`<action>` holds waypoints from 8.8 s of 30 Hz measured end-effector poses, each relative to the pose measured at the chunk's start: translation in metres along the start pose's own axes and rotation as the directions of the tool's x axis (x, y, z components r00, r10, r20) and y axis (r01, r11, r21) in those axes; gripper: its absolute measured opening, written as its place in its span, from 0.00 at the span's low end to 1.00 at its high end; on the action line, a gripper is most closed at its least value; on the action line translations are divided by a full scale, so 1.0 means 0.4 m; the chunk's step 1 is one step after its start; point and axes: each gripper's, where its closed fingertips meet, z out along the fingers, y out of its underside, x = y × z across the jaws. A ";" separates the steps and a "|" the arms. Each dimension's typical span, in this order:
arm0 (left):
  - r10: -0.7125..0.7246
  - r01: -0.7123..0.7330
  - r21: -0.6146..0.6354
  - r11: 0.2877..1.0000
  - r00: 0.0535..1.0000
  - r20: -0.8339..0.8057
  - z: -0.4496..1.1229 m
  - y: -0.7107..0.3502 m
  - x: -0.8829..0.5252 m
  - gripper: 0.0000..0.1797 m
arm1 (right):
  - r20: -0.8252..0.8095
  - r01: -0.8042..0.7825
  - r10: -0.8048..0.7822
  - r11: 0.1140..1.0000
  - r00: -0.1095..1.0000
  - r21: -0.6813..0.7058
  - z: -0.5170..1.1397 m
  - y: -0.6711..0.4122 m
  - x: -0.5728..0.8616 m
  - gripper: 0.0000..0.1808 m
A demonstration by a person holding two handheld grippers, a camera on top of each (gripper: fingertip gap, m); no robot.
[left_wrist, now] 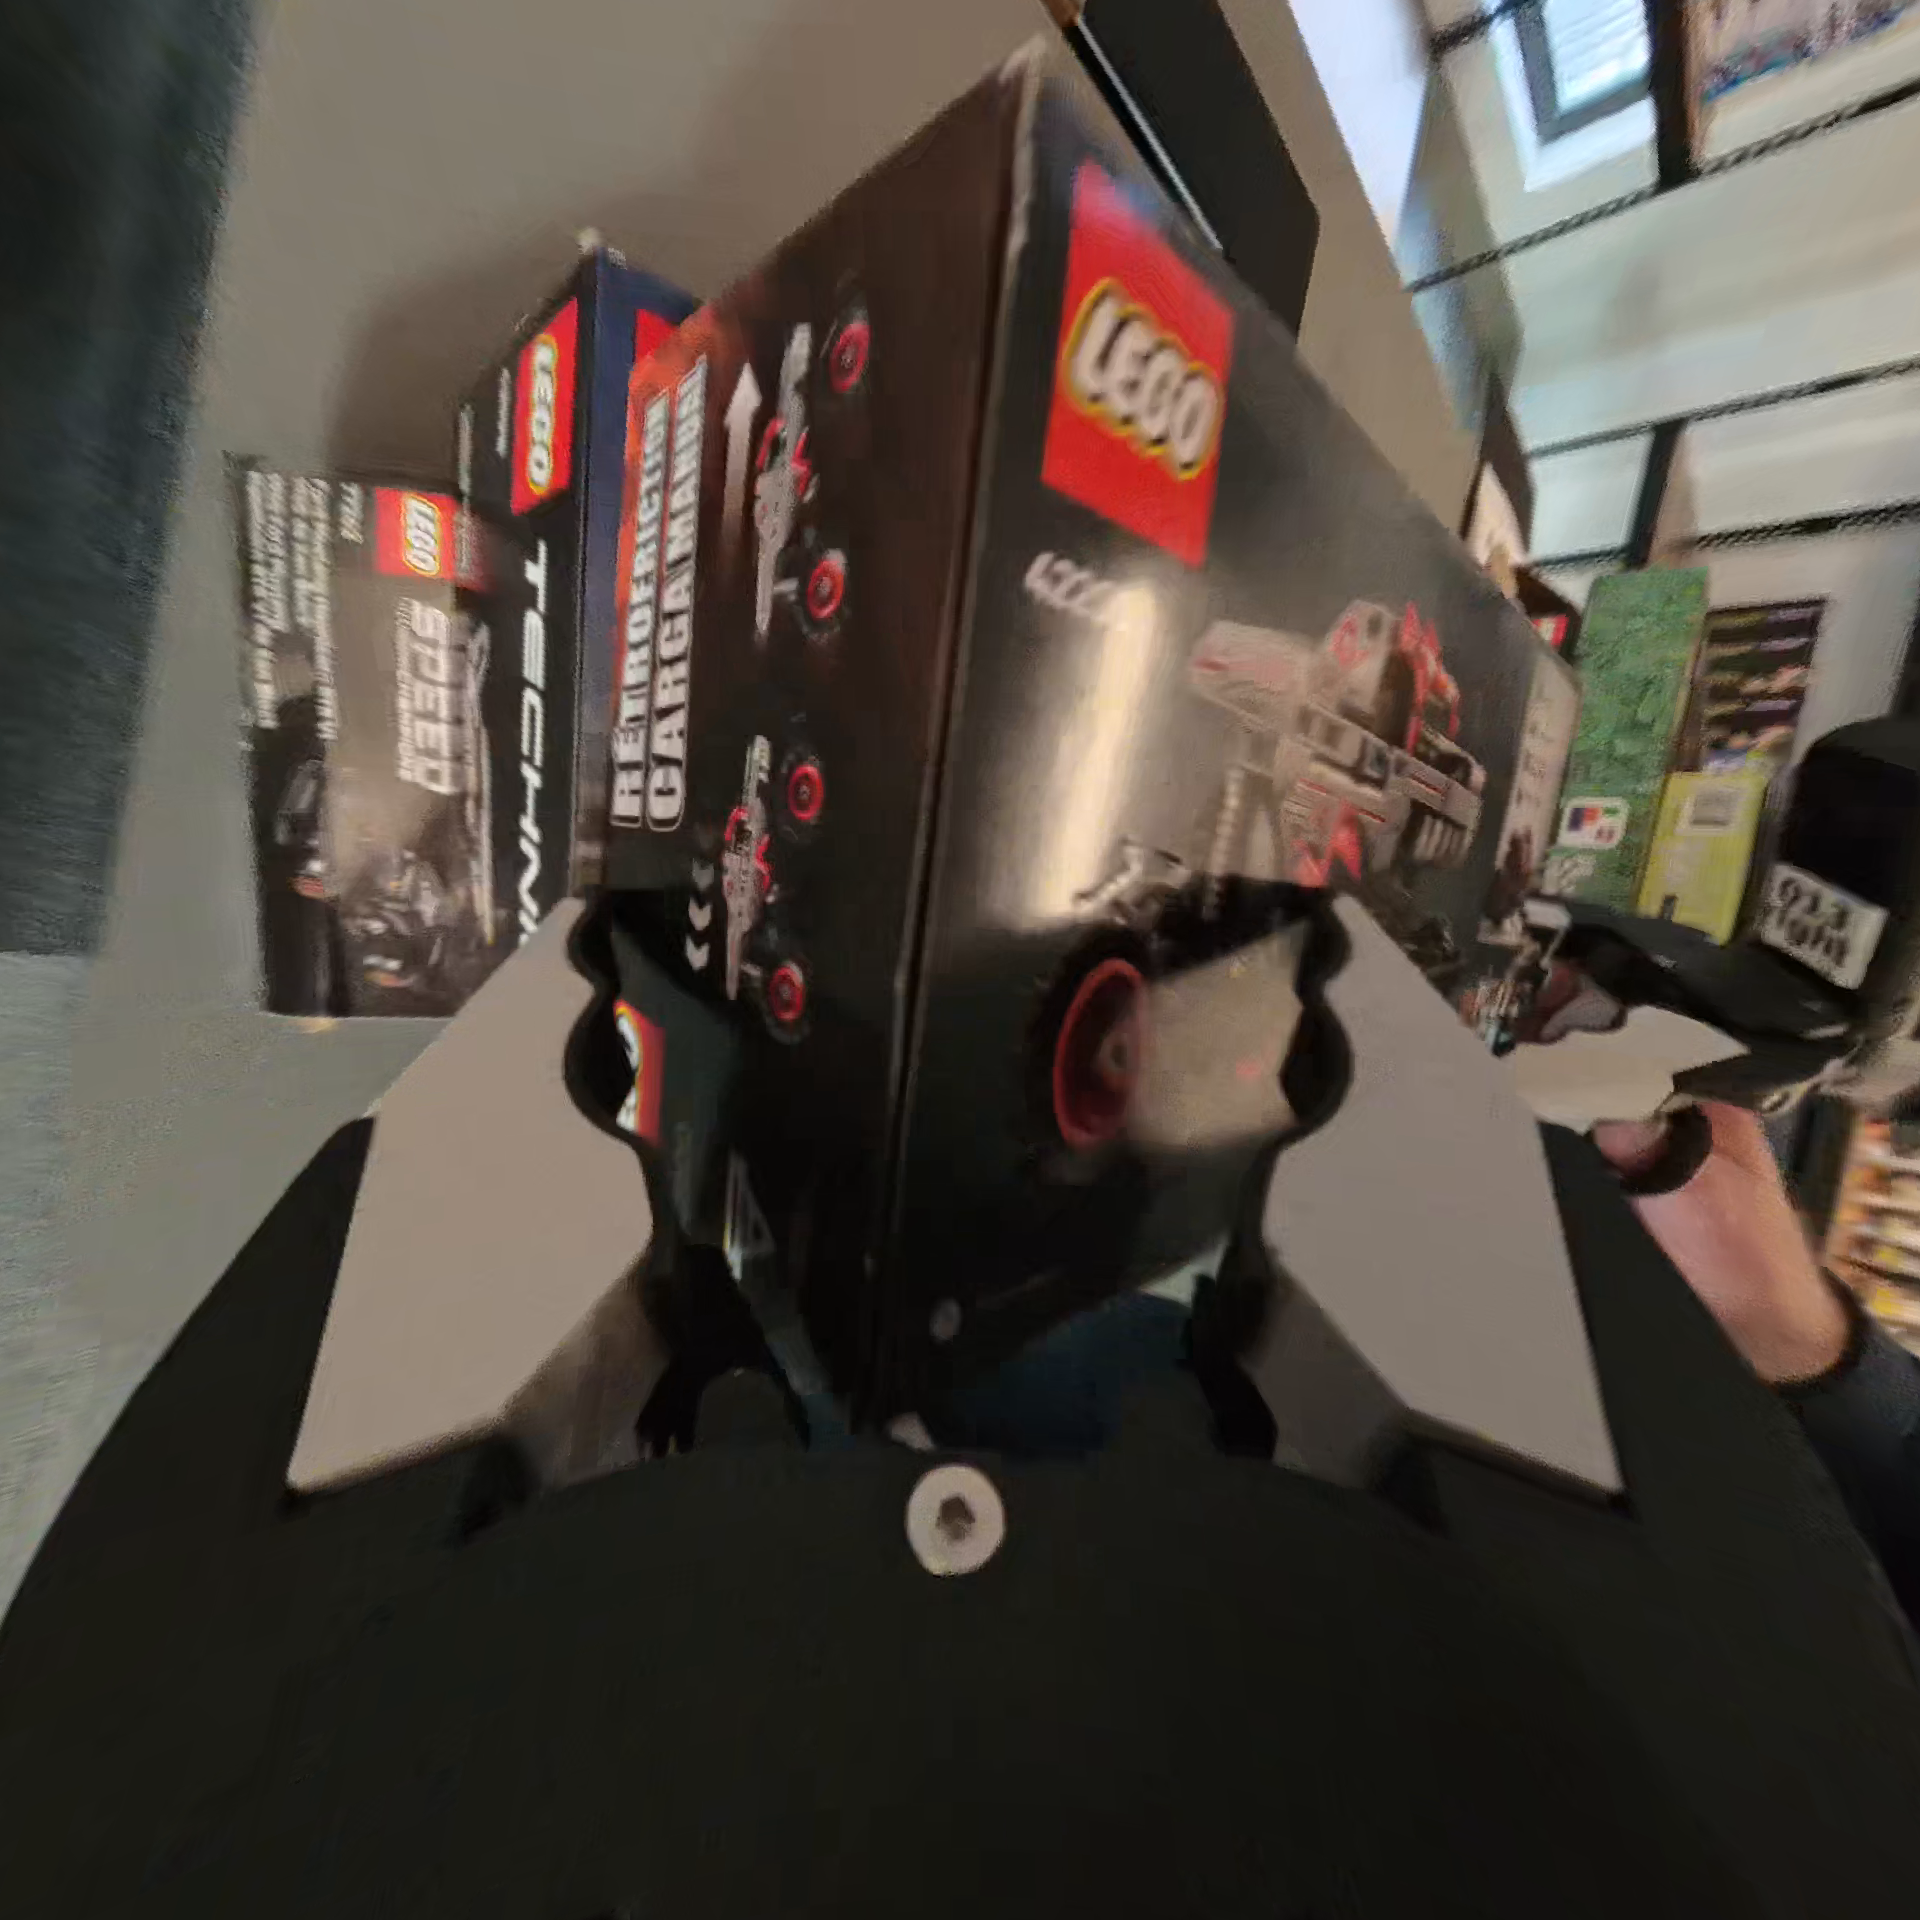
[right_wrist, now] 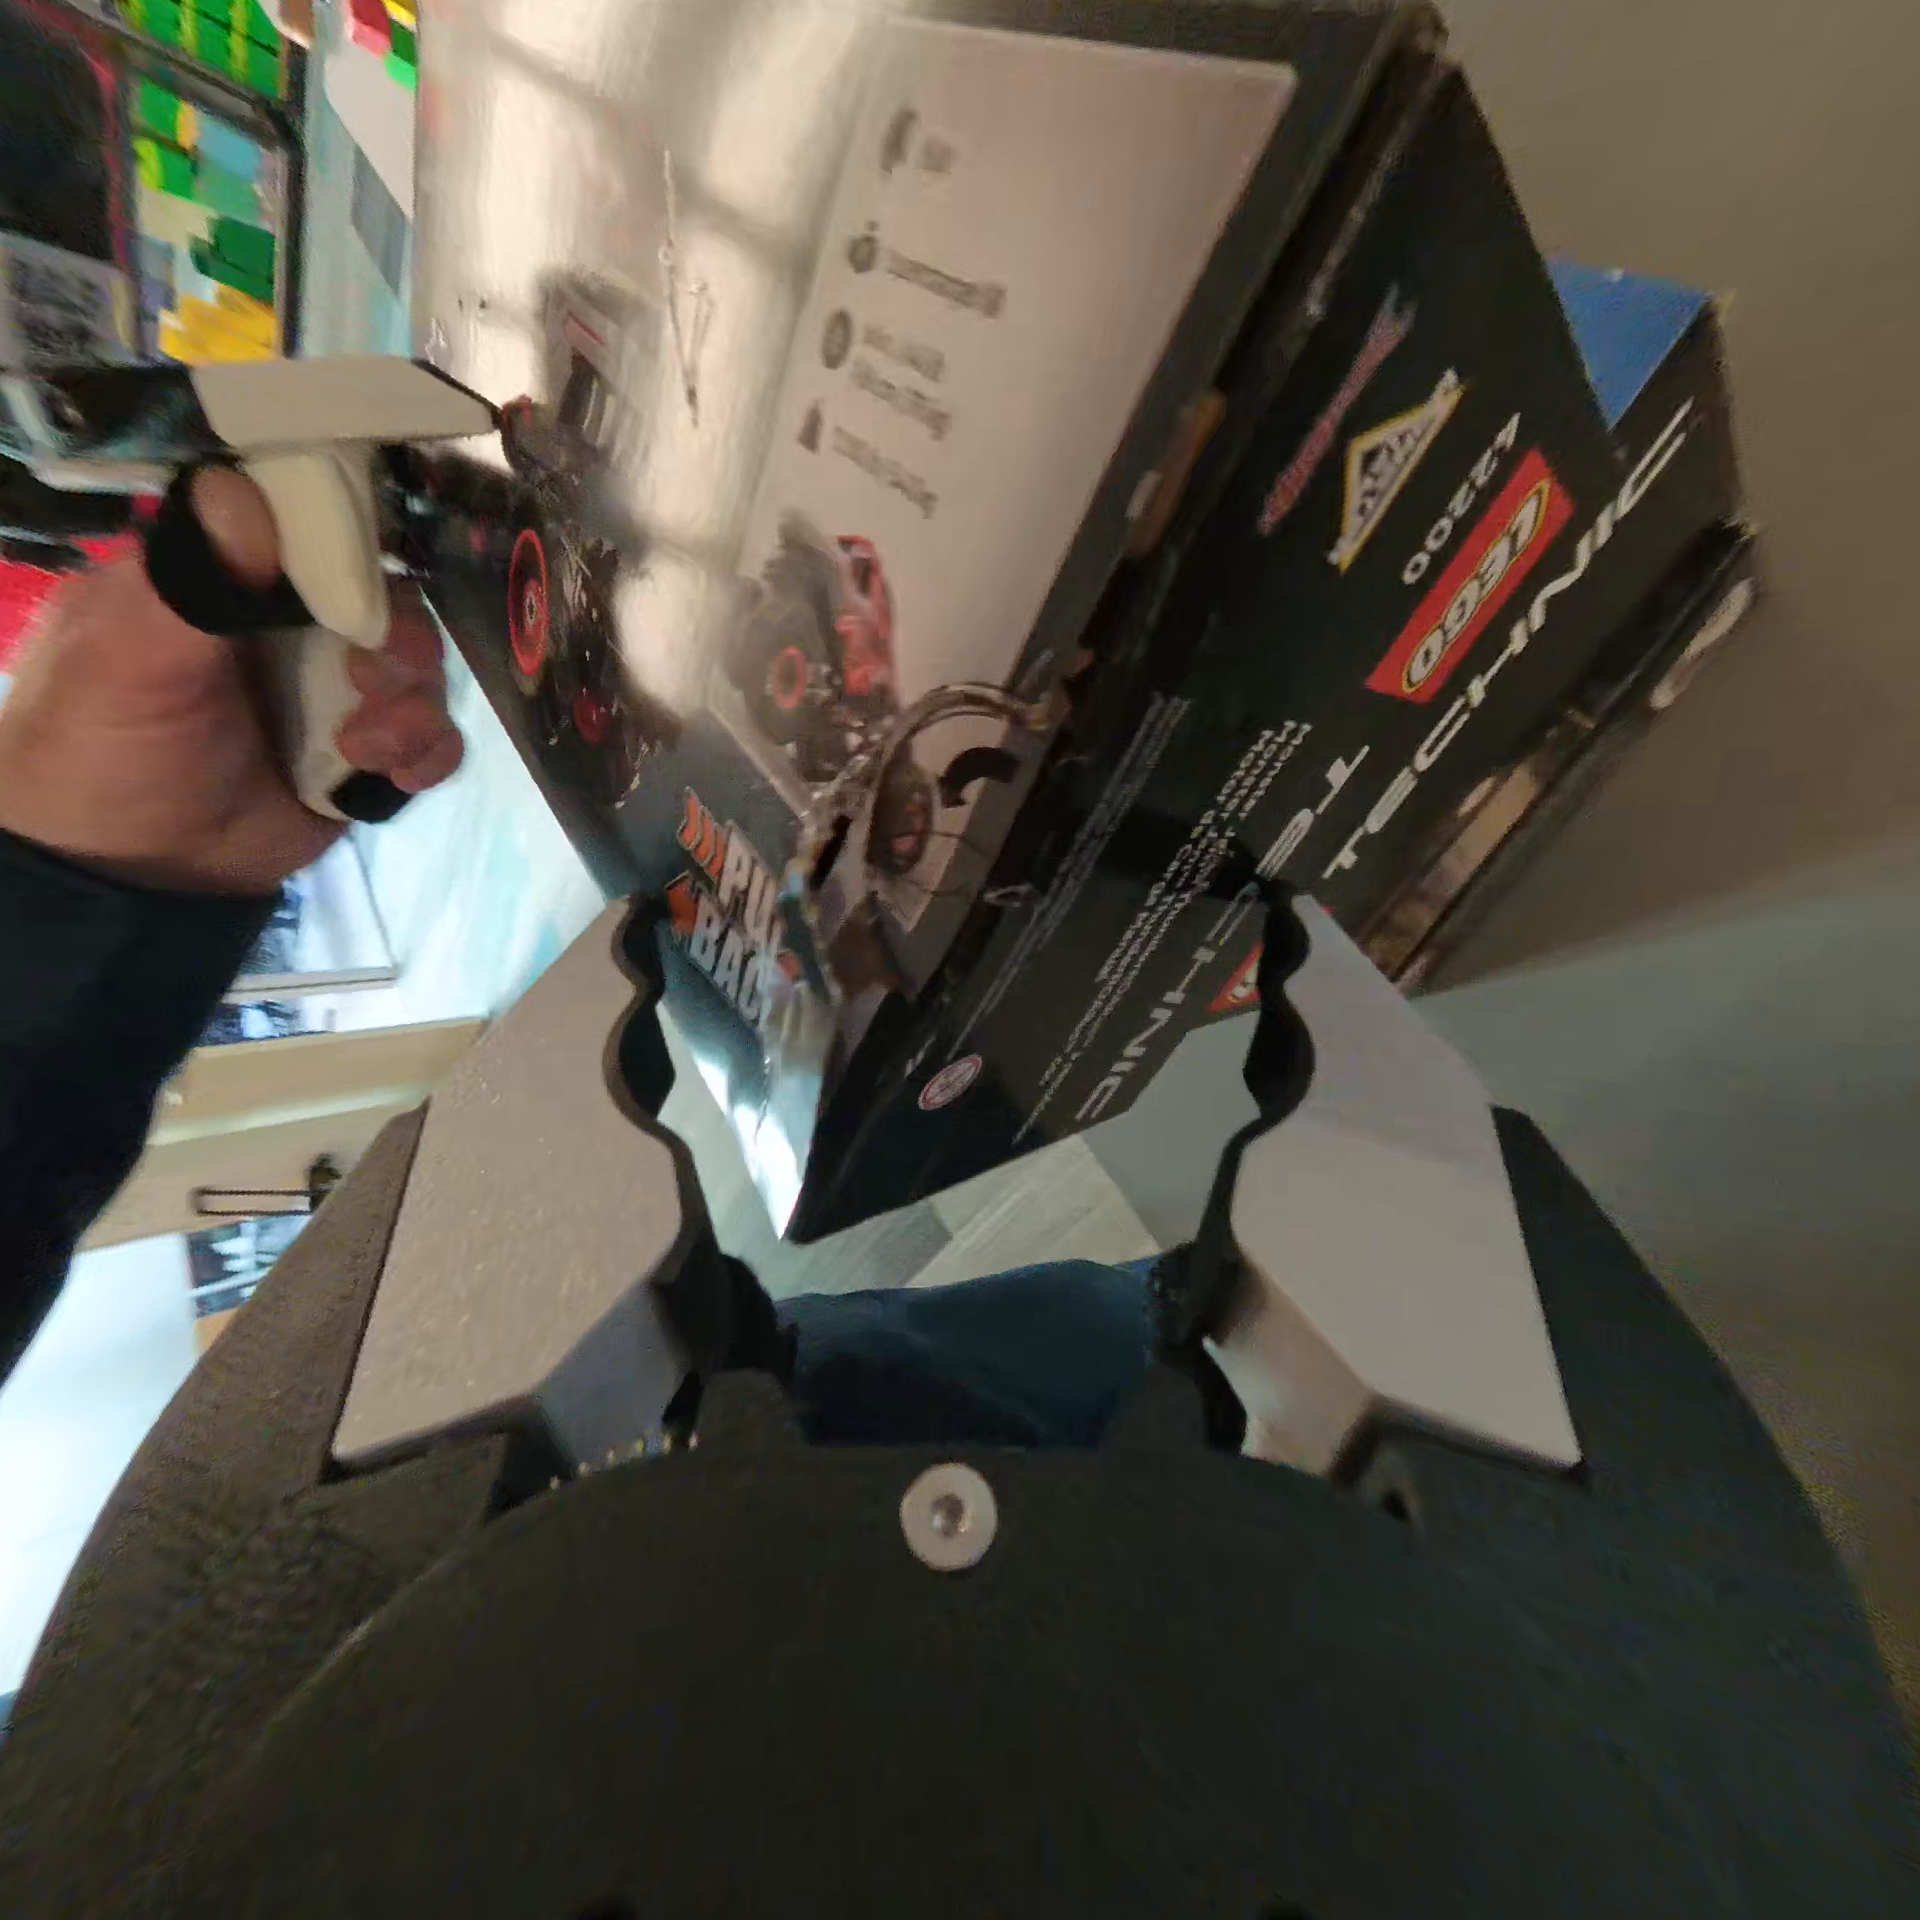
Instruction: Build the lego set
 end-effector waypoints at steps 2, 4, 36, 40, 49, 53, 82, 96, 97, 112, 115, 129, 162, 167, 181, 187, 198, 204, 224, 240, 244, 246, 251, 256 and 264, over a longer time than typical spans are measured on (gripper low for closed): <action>-0.009 0.010 0.054 0.998 1.000 -0.019 0.003 -0.009 -0.004 0.71 | 0.010 -0.015 0.015 1.000 1.000 0.008 0.001 -0.004 0.000 0.62; 0.002 -0.002 0.053 0.999 1.000 -0.013 0.001 -0.004 0.000 0.71 | 0.007 -0.008 0.009 1.000 1.000 -0.010 -0.002 -0.001 -0.002 0.62; 0.530 -0.494 0.192 0.848 0.784 -0.323 -0.074 -0.070 0.919 0.79 | -0.477 0.440 -0.211 0.784 0.853 0.439 -0.928 -0.241 -0.209 0.59; 0.565 -0.558 0.144 0.817 0.726 -0.392 -0.021 -0.018 1.091 0.79 | -0.552 0.455 -0.152 0.758 0.820 0.467 -1.105 -0.192 -0.187 0.59; 0.587 -0.745 -0.028 0.666 0.548 -0.596 0.118 0.258 1.432 0.75 | -0.586 0.409 0.066 0.655 0.807 0.636 -1.541 -0.043 -0.100 0.59; 0.564 -0.784 -0.083 0.615 0.512 -0.648 0.169 0.350 1.511 0.74 | -0.533 0.324 0.147 0.652 0.833 0.686 -1.641 0.036 -0.017 0.59; 0.365 -0.587 -0.059 0.807 0.575 -0.732 0.120 0.239 1.351 0.49 | -0.447 0.474 -0.192 0.545 0.874 0.692 -1.585 0.013 -0.097 0.44; 0.306 -0.336 -0.021 0.942 0.881 -0.361 0.038 0.027 0.779 0.54 | -0.043 0.518 -0.536 0.788 0.843 0.332 -0.734 -0.057 -0.353 0.54; 0.288 -0.309 -0.014 0.951 0.903 -0.319 0.030 0.014 0.718 0.55 | -0.023 0.492 -0.508 0.821 0.861 0.290 -0.674 -0.052 -0.331 0.55; 0.035 -0.034 -0.008 0.999 0.988 0.150 0.028 -0.011 -0.068 0.68 | -0.075 0.029 -0.025 0.999 0.997 0.045 -0.064 -0.006 0.081 0.59; -0.024 0.035 -0.084 0.996 0.992 0.124 0.086 0.013 -0.123 0.70 | -0.080 -0.047 0.046 0.999 0.996 -0.003 0.019 0.010 0.123 0.58; 0.027 -0.011 -0.161 0.987 0.995 0.095 0.147 0.056 -0.112 0.74 | -0.155 -0.072 0.049 0.987 0.987 -0.147 0.089 0.044 0.134 0.52; 0.552 -0.512 0.214 0.832 0.716 -0.428 -0.046 -0.131 1.071 0.75 | -0.663 0.478 -0.104 0.775 0.741 0.413 -1.071 -0.239 -0.256 0.48; 0.617 -0.622 0.188 0.760 0.600 -0.510 -0.015 -0.031 1.289 0.76 | -0.714 0.501 -0.015 0.723 0.700 0.475 -1.300 -0.171 -0.272 0.49; 0.635 -0.821 0.052 0.569 0.398 -0.662 0.081 0.302 1.610 0.72 | -0.573 0.347 0.243 0.594 0.783 0.726 -1.721 0.081 -0.137 0.47; 0.608 -0.811 0.086 0.579 0.359 -0.708 0.107 0.335 1.649 0.65 | -0.450 0.217 0.305 0.571 0.840 0.792 -1.755 0.156 0.053 0.46; 0.674 -0.849 0.125 0.513 0.309 -0.671 0.096 0.383 1.647 0.66 | -0.426 0.234 0.226 0.572 0.876 0.786 -1.791 0.130 0.084 0.43; 0.612 -0.801 0.157 0.578 0.298 -0.733 0.064 0.368 1.640 0.54 | -0.419 0.244 0.228 0.540 0.879 0.805 -1.807 0.123 0.088 0.40; 0.571 -0.550 0.161 0.820 0.759 -0.312 -0.027 -0.008 0.911 0.55 | -0.094 0.562 -0.634 0.597 0.768 0.573 -1.095 -0.073 -0.496 0.43; 0.048 -0.038 -0.083 0.996 0.991 0.123 0.082 0.098 -0.130 0.69 | -0.159 0.089 -0.080 0.995 0.984 0.047 -0.042 -0.010 0.085 0.49; 0.064 -0.047 -0.110 0.993 0.986 0.155 0.134 0.111 -0.204 0.69 | -0.259 0.035 -0.044 0.999 0.965 -0.038 0.071 0.049 0.204 0.49; 0.049 -0.027 -0.136 0.990 0.985 0.166 0.161 0.118 -0.231 0.71 | -0.300 0.012 -0.030 0.998 0.953 -0.062 0.104 0.064 0.245 0.49; 0.021 0.013 -0.228 0.974 0.989 0.149 0.215 0.146 -0.269 0.71 | -0.214 -0.171 0.149 0.982 0.965 -0.086 0.184 0.102 0.277 0.46; 0.061 -0.019 -0.318 0.948 0.990 0.123 0.242 0.176 -0.271 0.69 | -0.244 -0.171 0.134 0.975 0.960 -0.141 0.213 0.133 0.306 0.43; -0.009 0.030 -0.251 0.968 0.996 0.086 0.242 0.157 -0.274 0.61 | -0.230 -0.210 0.167 0.962 0.959 -0.176 0.236 0.141 0.309 0.49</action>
